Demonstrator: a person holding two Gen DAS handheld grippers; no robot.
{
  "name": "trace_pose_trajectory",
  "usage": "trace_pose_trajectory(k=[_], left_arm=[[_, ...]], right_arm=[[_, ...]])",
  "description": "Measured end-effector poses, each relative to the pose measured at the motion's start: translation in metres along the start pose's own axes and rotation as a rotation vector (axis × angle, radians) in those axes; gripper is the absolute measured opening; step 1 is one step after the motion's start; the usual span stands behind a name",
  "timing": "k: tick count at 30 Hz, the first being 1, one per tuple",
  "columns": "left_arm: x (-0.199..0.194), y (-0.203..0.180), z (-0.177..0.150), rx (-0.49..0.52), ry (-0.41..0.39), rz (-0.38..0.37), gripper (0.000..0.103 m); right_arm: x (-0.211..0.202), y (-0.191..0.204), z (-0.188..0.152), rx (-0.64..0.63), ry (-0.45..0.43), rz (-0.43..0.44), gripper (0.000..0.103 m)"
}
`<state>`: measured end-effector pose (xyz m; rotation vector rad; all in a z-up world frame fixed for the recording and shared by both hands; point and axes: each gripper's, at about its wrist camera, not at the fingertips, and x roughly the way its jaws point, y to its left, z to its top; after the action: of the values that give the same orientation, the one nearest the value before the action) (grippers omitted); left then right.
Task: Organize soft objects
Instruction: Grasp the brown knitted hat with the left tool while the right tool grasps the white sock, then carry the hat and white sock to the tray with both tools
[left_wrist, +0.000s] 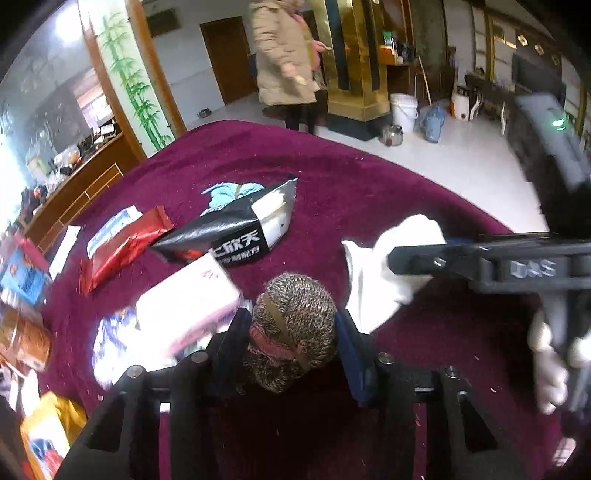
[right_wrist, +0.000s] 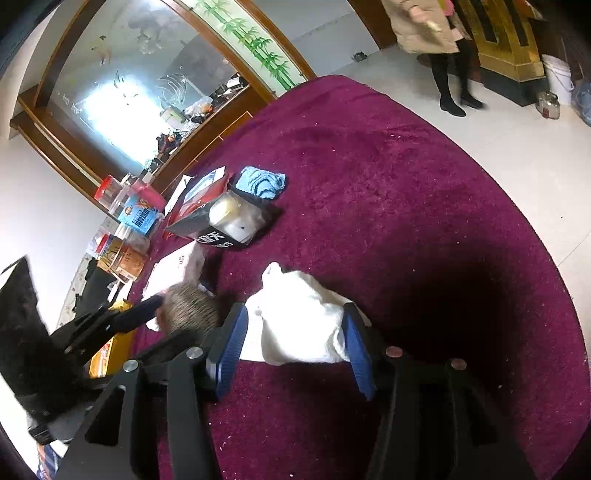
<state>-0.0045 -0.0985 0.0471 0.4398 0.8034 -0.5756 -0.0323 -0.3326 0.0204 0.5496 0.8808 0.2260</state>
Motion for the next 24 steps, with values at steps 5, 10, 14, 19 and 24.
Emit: trace_pose_trajectory(k=[5,10,14,19,24], left_arm=[[-0.036,-0.01,-0.03,-0.016,-0.027,-0.076,0.048],[-0.089,-0.012,-0.063,-0.081,-0.092,-0.118,0.048],[-0.129,-0.006,-0.092,-0.155,-0.156,-0.113,0.049],[-0.174,0.024,-0.138,-0.312,-0.233,-0.101,0.049],[-0.218,0.068,-0.184,-0.455,-0.279,-0.022,0.049]], right_arm=[[0.0,0.003,-0.001,-0.02,-0.006,-0.024,0.051],[0.001,0.006,0.0,-0.043,-0.011,-0.045,0.052],[0.0,0.01,-0.001,-0.067,-0.023,-0.039,0.052],[0.007,0.026,-0.004,-0.155,-0.018,-0.118,0.05],[0.012,0.043,-0.011,-0.241,0.0,-0.207,0.022]])
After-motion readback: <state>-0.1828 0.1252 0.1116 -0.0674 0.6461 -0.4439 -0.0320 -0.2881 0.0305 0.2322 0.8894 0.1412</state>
